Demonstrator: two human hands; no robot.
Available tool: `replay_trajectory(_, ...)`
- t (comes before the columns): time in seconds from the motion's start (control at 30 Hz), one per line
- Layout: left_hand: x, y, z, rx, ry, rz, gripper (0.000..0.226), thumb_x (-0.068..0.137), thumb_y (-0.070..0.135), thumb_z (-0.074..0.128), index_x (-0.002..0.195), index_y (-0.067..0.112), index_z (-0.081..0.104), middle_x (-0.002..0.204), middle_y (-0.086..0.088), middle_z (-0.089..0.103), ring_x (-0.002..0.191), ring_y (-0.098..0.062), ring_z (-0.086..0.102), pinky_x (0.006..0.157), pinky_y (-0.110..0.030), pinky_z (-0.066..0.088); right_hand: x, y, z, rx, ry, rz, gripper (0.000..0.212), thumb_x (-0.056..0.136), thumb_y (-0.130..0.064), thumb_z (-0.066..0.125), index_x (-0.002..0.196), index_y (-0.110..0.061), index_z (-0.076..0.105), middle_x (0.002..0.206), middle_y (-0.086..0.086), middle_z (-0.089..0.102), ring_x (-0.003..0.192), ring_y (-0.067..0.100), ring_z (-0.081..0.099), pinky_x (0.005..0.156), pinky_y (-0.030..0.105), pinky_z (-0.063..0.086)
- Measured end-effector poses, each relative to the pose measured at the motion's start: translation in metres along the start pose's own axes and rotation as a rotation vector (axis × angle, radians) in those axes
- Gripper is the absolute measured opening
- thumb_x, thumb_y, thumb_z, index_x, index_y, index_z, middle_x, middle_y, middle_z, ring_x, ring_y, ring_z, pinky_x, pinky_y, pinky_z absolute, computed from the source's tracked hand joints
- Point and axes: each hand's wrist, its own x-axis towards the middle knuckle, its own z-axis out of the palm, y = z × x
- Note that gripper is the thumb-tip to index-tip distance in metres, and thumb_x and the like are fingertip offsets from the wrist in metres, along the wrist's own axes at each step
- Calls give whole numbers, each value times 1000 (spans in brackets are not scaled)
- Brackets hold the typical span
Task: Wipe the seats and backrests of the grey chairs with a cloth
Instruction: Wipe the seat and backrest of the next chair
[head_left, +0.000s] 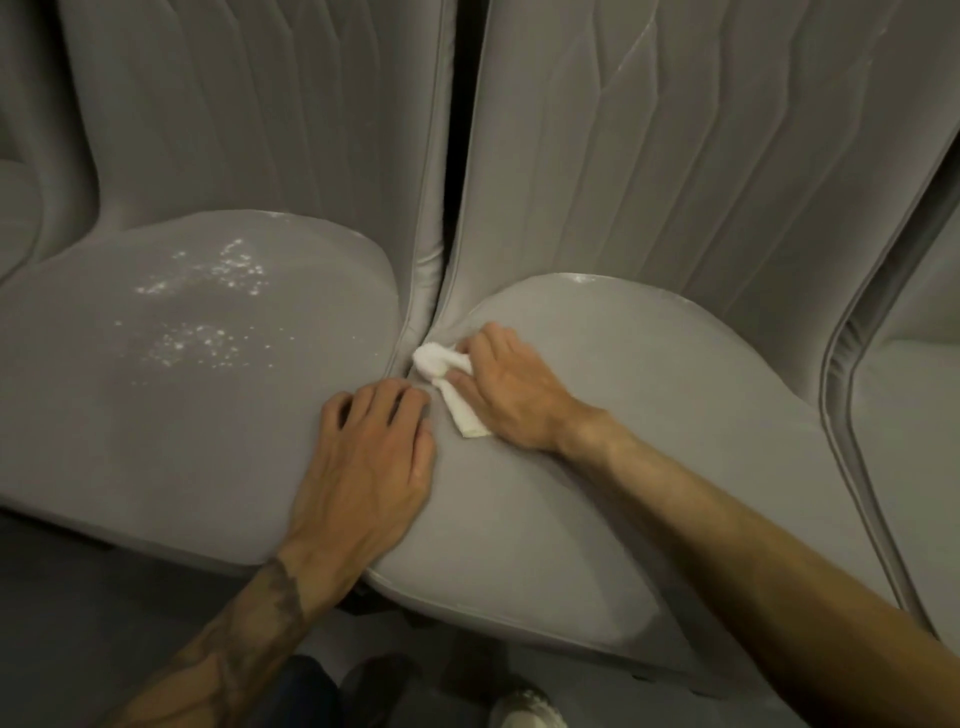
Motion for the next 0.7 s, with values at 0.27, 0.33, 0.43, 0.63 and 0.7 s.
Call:
replay_trajectory(0.27,2,4,-6,-44,42,-47,11,102,21,43,105,19,53,105,-3,55,95,-23,52,89,-39,41,19,-9,-3,-42,-7,167,40,106,-39,36,116,-4,54,117,20,54,105,37,50,90,46,35)
replay_trajectory(0.33,0,4,-10,-88,66,-71,9,101,17,47,103,15,54,101,-6,53,88,-22,49,80,-34,34,-4,-39,5,61,-33,-41,41,104,-44,37,112,-8,56,108,15,55,98,33,50,86,43,38)
replay_trajectory(0.43,-9,-5,-18,-87,64,-43,7,102,14,47,96,15,52,91,-6,49,77,-19,40,73,-32,30,5,-15,-10,13,-60,-3,39,105,-41,39,119,-8,54,115,17,53,103,34,50,89,42,34)
replay_trajectory(0.63,-18,-17,-23,-106,53,-3,12,104,11,44,94,16,50,89,-2,45,77,-16,39,72,-32,32,6,-33,-7,-92,-33,46,39,106,-39,35,119,-7,53,117,17,53,103,34,49,88,45,35)
replay_trajectory(0.7,-20,-17,-21,-152,65,-11,17,103,14,37,93,14,51,88,0,43,75,-15,38,71,-31,30,-29,-53,-5,32,-24,-108,38,105,-42,35,114,-11,55,107,11,53,92,29,48,81,41,36)
